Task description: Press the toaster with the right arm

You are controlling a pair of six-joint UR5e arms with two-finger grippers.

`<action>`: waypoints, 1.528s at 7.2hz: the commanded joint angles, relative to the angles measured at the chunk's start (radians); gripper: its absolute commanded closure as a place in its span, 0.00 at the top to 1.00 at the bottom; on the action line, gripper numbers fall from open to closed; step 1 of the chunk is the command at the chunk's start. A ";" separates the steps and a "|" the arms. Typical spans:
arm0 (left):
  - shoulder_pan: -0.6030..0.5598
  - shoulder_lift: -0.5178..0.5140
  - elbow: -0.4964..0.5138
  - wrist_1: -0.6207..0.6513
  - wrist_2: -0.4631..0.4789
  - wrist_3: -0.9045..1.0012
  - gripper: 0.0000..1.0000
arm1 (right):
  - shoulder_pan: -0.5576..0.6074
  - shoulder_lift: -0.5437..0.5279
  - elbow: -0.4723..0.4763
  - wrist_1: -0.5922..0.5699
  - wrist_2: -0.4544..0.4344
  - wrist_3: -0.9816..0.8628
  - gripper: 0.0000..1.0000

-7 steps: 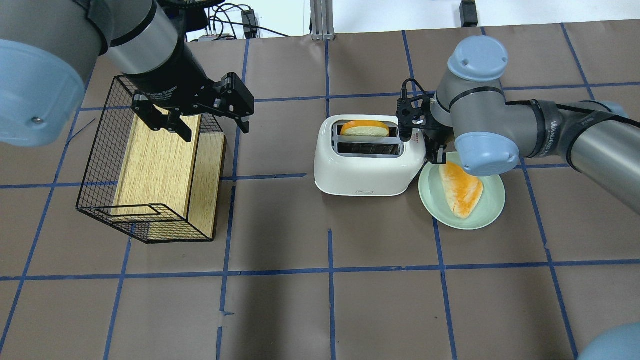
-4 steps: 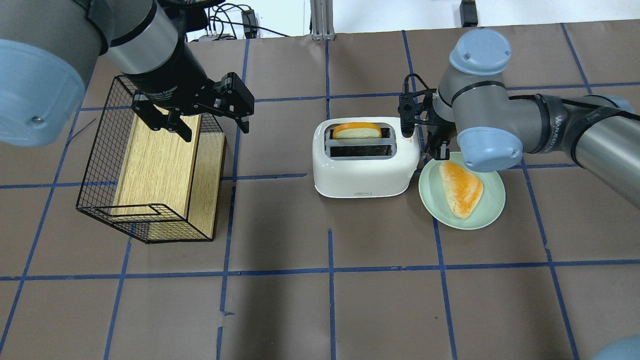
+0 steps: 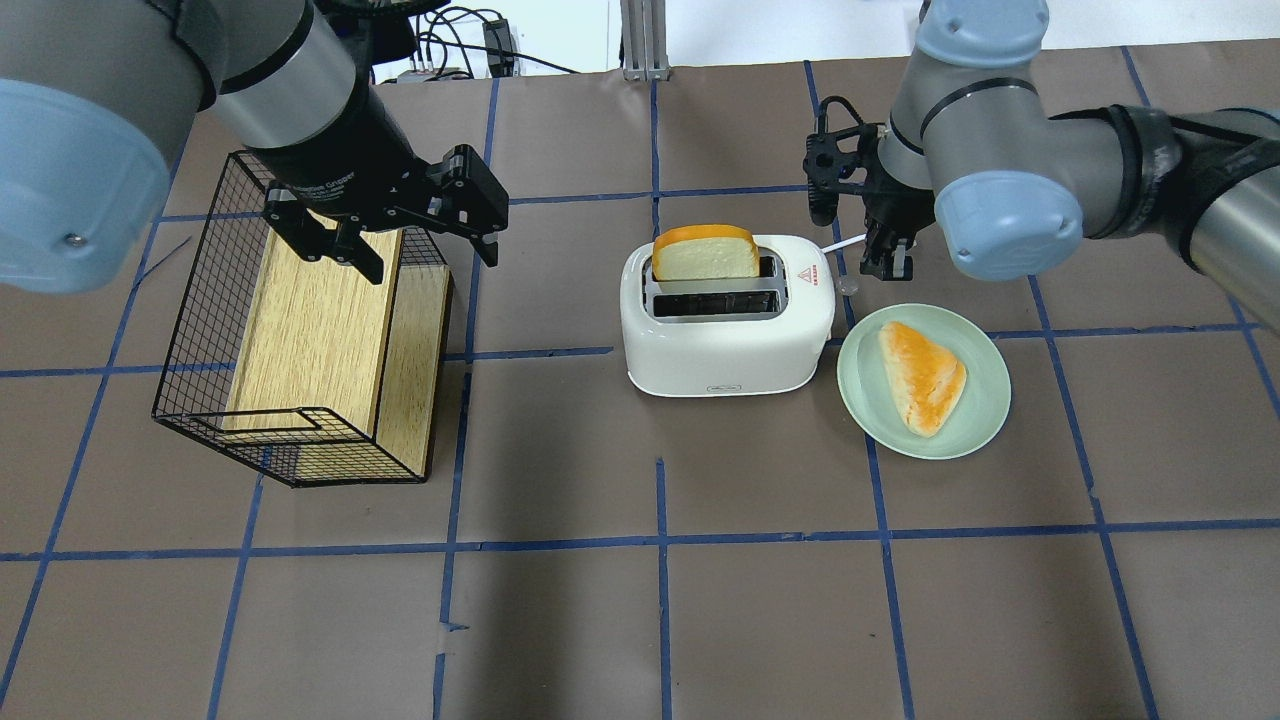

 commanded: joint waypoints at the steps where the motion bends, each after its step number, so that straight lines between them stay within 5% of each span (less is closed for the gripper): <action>1: 0.000 0.000 0.000 0.000 0.000 0.000 1.00 | -0.002 -0.041 -0.026 0.064 0.009 0.230 0.83; 4: 0.000 0.000 0.000 0.000 0.000 0.000 1.00 | 0.001 -0.194 -0.040 0.203 -0.005 0.798 0.99; 7: 0.000 0.000 0.000 0.000 0.000 0.000 1.00 | 0.004 -0.218 -0.199 0.494 -0.005 1.289 1.00; 11: 0.000 0.000 0.000 0.000 0.000 0.000 1.00 | 0.006 -0.219 -0.201 0.486 -0.005 1.435 1.00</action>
